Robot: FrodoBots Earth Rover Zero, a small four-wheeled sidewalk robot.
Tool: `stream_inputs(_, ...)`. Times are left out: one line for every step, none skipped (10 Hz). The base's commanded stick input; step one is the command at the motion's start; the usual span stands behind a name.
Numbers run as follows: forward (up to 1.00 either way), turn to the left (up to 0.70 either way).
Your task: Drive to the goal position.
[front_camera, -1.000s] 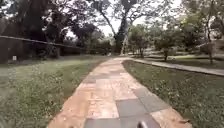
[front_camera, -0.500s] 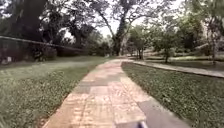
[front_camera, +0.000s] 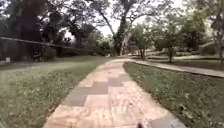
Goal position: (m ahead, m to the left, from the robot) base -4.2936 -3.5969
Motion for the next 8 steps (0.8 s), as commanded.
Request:
stream_inputs(1.00, 0.00)
stream_inputs(1.00, 0.00)
stream_inputs(1.00, 0.00)
stream_inputs(1.00, 0.00)
stream_inputs(1.00, 0.00)
stream_inputs(1.00, -0.01)
stream_inputs(1.00, -0.02)
stream_inputs(1.00, -0.01)
